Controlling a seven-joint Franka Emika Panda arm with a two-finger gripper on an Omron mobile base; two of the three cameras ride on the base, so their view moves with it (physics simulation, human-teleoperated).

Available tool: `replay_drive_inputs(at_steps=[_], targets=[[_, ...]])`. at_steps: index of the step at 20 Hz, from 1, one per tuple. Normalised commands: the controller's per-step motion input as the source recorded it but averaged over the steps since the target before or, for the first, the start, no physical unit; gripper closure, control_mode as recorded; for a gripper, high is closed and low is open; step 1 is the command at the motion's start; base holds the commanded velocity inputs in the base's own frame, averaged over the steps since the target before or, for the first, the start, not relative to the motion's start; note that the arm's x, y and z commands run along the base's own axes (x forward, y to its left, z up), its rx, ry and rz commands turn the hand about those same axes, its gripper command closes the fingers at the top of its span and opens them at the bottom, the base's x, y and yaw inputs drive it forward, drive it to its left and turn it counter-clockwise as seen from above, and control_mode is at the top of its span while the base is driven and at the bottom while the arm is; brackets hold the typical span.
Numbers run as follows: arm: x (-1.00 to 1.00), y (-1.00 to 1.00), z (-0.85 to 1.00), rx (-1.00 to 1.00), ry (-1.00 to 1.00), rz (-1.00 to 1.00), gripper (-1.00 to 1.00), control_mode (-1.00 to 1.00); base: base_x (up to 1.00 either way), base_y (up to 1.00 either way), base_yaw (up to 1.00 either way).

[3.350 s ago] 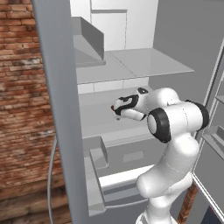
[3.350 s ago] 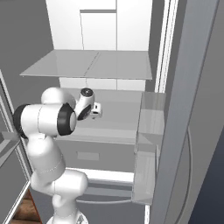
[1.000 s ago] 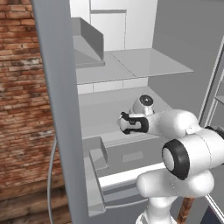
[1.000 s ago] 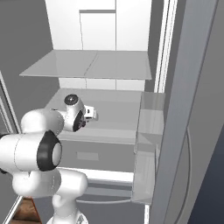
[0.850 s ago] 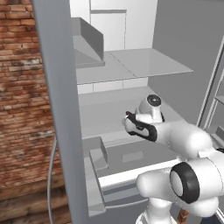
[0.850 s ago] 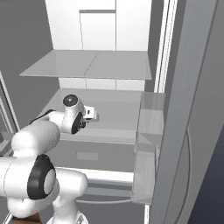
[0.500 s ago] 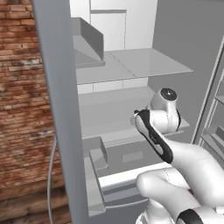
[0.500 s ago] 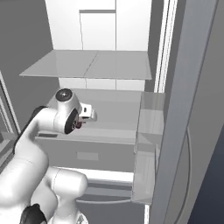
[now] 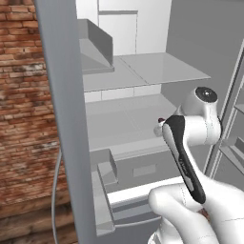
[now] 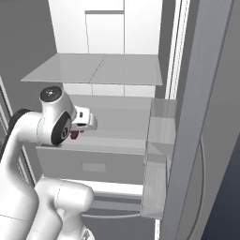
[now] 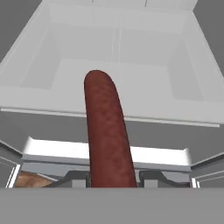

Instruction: Retrieve the sausage and cheese from the fridge and place them on the cutting board on the counter.

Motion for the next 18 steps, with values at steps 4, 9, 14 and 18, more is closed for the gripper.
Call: replay_drive_inputs(at_steps=[4, 9, 14, 18], targets=[[-0.44, -0.03, 0.53, -0.01, -0.04, 0.0, 1.0, -1.0, 0.0, 0.0, 0.0], [-0.46, -0.12, 0.53, -0.02, 0.0, 0.0, 1.0, -1.0, 0.0, 0.0, 0.0], [-0.59, -0.17, 0.28, 0.0, 0.0, 0.0, 1.0, -1.0, 0.0, 0.0, 0.0], [-0.21, -0.07, 0.07, 0.0, 0.0, 0.0, 1.0, 1.0, -0.73, -0.22, 0.0]])
